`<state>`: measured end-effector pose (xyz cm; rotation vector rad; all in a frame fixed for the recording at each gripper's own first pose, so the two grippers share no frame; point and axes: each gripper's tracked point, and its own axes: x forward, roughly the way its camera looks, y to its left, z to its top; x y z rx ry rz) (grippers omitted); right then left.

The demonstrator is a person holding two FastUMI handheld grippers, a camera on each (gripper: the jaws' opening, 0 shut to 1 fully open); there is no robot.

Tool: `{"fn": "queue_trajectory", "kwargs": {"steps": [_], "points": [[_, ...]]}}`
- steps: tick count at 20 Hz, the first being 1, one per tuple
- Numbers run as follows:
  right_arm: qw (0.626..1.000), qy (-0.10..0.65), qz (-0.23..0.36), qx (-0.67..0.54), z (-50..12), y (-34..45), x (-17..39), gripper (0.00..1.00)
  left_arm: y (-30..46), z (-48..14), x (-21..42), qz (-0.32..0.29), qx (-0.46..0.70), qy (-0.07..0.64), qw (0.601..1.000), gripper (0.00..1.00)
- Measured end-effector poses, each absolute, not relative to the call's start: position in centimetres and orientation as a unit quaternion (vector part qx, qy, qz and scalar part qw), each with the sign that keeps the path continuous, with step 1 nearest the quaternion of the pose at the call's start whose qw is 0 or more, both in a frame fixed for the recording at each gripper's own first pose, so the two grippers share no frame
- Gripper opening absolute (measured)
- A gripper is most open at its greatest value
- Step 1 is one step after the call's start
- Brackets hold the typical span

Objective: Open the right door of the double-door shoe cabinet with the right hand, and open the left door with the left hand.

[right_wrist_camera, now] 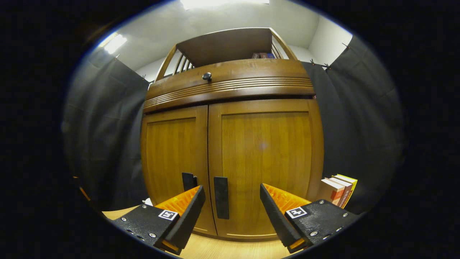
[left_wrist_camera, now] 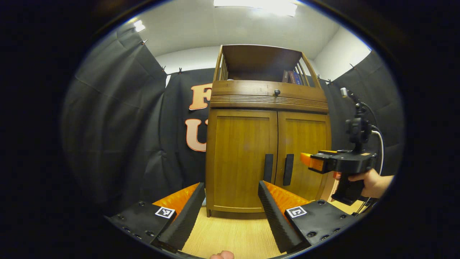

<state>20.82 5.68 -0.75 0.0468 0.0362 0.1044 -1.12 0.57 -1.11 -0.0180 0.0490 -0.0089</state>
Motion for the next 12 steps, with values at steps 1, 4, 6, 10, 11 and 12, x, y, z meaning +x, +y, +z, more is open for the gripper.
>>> {"fn": "queue_trajectory", "kwargs": {"steps": [1, 4, 6, 10, 11, 12], "points": [[0.998, 0.022, 0.051, 0.024, -1.5, 6.1, 21.8, 0.98, 0.7, -1.3, -1.2, -0.004, -0.010, 0.028, 1.000, 0.97], [0.998, 0.042, 0.038, 0.016, -3.6, 6.7, 24.5, 0.93, 1.5, -1.3, -1.4, 0.002, -0.008, 0.027, 1.000, 0.96], [0.997, 0.057, 0.037, 0.024, -4.8, 7.4, 25.6, 0.97, 2.4, -1.7, -1.4, 0.009, -0.007, 0.032, 0.999, 0.97], [0.997, 0.064, 0.025, 0.032, -5.8, 7.9, 27.7, 0.82, 3.8, -2.1, -1.2, 0.021, -0.006, 0.041, 0.999, 0.96], [0.997, 0.065, 0.019, 0.028, -6.1, 7.6, 28.1, 0.79, 4.1, -2.1, -1.1, 0.022, -0.004, 0.040, 0.999, 0.96], [0.997, 0.070, 0.019, 0.028, -6.4, 7.7, 28.4, 0.74, 4.2, -2.0, -1.0, 0.024, -0.001, 0.038, 0.999, 0.96]]}}
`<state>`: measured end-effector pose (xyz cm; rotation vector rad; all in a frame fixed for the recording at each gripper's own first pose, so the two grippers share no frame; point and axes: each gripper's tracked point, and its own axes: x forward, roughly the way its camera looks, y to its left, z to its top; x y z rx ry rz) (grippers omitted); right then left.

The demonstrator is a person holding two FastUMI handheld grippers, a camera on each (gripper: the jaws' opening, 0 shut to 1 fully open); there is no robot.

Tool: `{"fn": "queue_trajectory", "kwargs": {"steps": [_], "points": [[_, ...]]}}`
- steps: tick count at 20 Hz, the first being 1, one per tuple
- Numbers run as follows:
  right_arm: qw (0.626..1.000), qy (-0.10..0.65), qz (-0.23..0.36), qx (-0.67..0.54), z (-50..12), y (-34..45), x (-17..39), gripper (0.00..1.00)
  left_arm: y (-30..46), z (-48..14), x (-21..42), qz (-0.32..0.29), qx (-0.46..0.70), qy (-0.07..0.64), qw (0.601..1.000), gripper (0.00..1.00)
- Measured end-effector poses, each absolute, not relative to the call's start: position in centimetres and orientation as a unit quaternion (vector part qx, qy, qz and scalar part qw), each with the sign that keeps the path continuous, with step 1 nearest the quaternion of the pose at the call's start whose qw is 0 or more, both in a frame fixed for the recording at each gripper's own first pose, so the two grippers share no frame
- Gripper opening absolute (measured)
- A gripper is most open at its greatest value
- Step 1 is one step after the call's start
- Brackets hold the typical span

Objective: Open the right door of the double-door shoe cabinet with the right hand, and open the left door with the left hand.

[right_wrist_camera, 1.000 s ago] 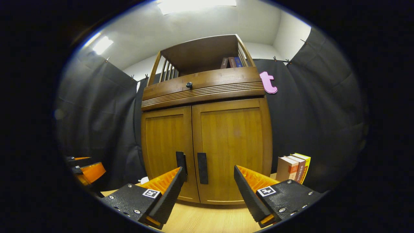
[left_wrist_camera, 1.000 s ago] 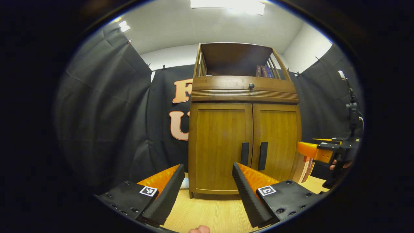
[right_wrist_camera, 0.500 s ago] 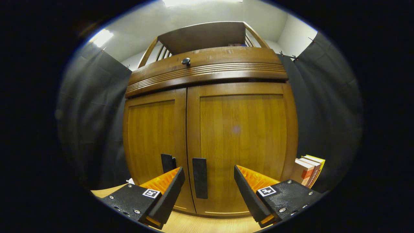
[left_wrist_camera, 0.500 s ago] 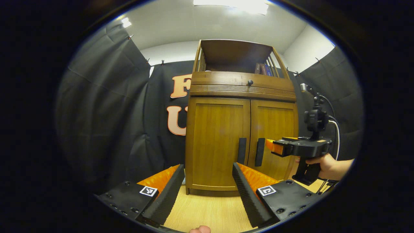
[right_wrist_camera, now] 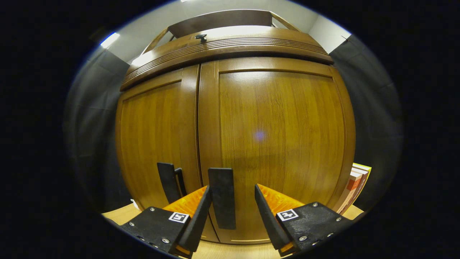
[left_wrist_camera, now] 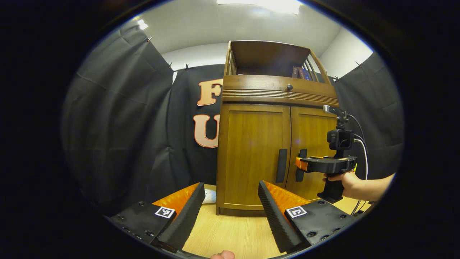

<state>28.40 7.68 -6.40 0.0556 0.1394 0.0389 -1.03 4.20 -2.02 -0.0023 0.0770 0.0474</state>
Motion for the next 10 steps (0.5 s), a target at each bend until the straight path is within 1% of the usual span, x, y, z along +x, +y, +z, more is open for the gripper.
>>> {"fn": "queue_trajectory", "kwargs": {"steps": [2, 3, 4, 5, 6, 7, 9, 10], "points": [[0.997, 0.075, 0.019, 0.027, -6.9, 8.0, 28.9, 0.70, 4.6, -1.9, -0.7, 0.026, 0.001, 0.035, 0.999, 0.96], [0.997, 0.075, 0.019, 0.024, -7.0, 8.0, 29.2, 0.63, 4.6, -1.9, -0.6, 0.026, 0.002, 0.034, 0.999, 0.96], [0.997, 0.077, 0.018, 0.020, -7.1, 8.0, 29.6, 0.66, 4.7, -1.9, -0.4, 0.027, 0.003, 0.033, 0.999, 0.97], [0.997, 0.076, 0.011, 0.014, -7.2, 8.0, 29.3, 0.59, 4.8, -2.0, -0.4, 0.027, 0.003, 0.033, 0.999, 0.97], [0.997, 0.071, 0.010, 0.005, -7.2, 8.0, 29.4, 0.64, 4.7, -2.0, -0.3, 0.027, 0.005, 0.033, 0.999, 0.97], [0.998, 0.067, 0.006, -0.006, -7.3, 8.0, 29.3, 0.63, 4.7, -1.9, -0.1, 0.029, 0.006, 0.032, 0.999, 0.97], [0.998, 0.059, 0.015, -0.004, -7.6, 9.0, 29.3, 0.52, 4.7, -1.9, 0.0, 0.031, 0.007, 0.032, 0.999, 0.97], [0.999, 0.052, 0.006, 0.007, -7.6, 8.9, 29.4, 0.41, 4.6, -1.9, 0.0, 0.031, 0.008, 0.032, 0.999, 0.97]]}}
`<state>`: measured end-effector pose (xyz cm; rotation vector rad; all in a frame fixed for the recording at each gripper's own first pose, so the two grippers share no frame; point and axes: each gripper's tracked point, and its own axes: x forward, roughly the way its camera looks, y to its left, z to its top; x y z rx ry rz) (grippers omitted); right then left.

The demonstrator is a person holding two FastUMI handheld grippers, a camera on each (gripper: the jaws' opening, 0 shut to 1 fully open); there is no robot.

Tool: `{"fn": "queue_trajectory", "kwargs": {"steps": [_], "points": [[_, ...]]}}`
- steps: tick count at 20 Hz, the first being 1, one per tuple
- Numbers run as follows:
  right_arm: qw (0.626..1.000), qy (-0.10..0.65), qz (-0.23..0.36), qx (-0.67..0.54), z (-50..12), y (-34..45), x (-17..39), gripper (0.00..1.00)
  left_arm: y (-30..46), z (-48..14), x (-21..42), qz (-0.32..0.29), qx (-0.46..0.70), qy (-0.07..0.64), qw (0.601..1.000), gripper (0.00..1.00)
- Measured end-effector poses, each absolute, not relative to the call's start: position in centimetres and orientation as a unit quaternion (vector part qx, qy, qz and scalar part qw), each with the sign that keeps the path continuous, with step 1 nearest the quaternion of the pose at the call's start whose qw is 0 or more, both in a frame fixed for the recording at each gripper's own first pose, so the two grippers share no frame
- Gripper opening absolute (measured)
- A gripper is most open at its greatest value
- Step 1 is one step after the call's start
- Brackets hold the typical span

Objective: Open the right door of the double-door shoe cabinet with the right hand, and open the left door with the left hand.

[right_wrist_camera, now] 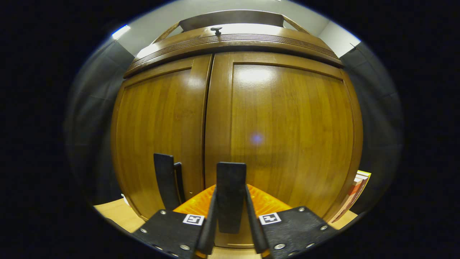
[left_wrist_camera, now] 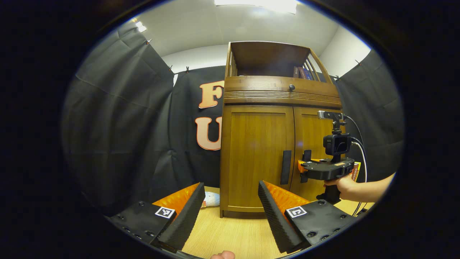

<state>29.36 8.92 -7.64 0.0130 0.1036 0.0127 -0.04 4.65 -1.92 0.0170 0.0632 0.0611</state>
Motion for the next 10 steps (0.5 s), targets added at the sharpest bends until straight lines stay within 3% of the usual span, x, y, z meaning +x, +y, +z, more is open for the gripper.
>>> {"fn": "queue_trajectory", "kwargs": {"steps": [1, 2, 10], "points": [[0.999, 0.051, 0.006, 0.015, -7.65, 8.97, 29.31, 0.31, 4.61, -1.84, -0.05, 0.031, 0.010, 0.031, 0.999, 0.96], [0.999, 0.047, 0.006, 0.018, -7.50, 8.99, 29.18, 0.28, 4.54, -1.71, -0.24, 0.030, 0.013, 0.031, 0.999, 0.97], [0.998, 0.054, 0.011, 0.013, -7.66, 8.81, 29.10, 0.19, 4.37, -1.35, -0.49, 0.030, 0.017, 0.028, 0.999, 0.97]]}}
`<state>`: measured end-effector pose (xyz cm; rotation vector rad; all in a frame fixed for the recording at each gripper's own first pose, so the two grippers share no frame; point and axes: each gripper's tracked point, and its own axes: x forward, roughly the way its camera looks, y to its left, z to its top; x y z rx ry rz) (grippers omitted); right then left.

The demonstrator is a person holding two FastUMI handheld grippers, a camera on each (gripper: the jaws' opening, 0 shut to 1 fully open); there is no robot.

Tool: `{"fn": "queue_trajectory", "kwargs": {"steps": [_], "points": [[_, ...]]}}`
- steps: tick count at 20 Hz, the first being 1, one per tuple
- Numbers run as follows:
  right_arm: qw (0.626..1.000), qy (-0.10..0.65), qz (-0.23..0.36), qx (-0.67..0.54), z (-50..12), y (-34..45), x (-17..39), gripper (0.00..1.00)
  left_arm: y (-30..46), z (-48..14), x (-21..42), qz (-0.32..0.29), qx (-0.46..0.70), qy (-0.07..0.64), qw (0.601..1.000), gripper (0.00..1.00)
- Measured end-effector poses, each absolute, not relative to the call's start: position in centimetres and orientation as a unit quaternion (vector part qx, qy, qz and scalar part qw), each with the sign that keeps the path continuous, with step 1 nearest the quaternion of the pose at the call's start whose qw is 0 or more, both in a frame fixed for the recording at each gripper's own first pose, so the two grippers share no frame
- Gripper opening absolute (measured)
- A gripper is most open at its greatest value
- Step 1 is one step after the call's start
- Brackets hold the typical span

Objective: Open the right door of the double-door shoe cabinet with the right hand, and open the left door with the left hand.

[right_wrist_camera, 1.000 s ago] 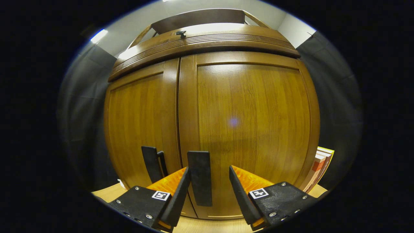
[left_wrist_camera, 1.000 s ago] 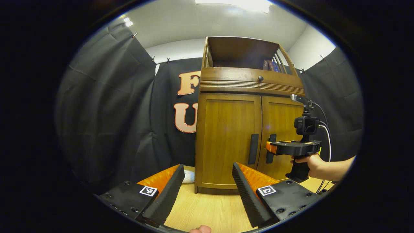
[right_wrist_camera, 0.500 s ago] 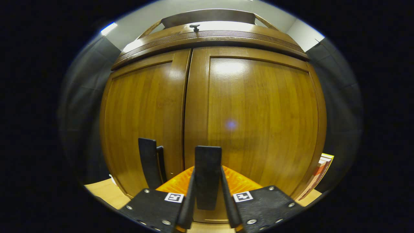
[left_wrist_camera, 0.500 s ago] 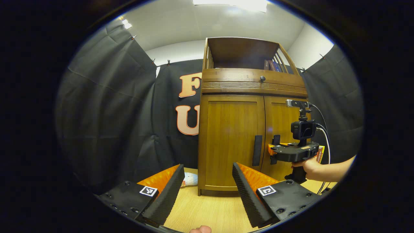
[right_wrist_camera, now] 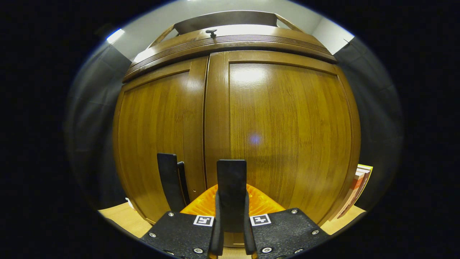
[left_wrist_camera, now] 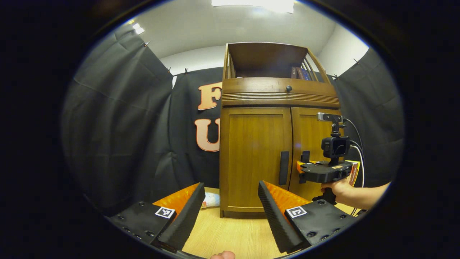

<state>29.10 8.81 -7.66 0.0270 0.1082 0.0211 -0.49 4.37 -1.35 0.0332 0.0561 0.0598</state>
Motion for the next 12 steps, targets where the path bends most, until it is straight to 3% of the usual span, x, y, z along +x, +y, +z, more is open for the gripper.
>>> {"fn": "queue_trajectory", "kwargs": {"steps": [7, 8, 12], "points": [[0.998, 0.052, 0.031, 0.024, -7.6, 9.3, 27.8, 0.27, 3.4, -1.5, -1.0, 0.022, 0.013, 0.031, 0.999, 0.96], [0.998, 0.053, 0.033, 0.030, -7.5, 9.4, 27.4, 0.23, 3.2, -1.5, -1.1, 0.022, 0.013, 0.031, 0.999, 0.96], [0.996, 0.055, 0.052, 0.043, -7.3, 9.8, 26.5, 0.23, 2.5, -1.2, -1.4, 0.021, 0.014, 0.028, 0.999, 0.97]]}}
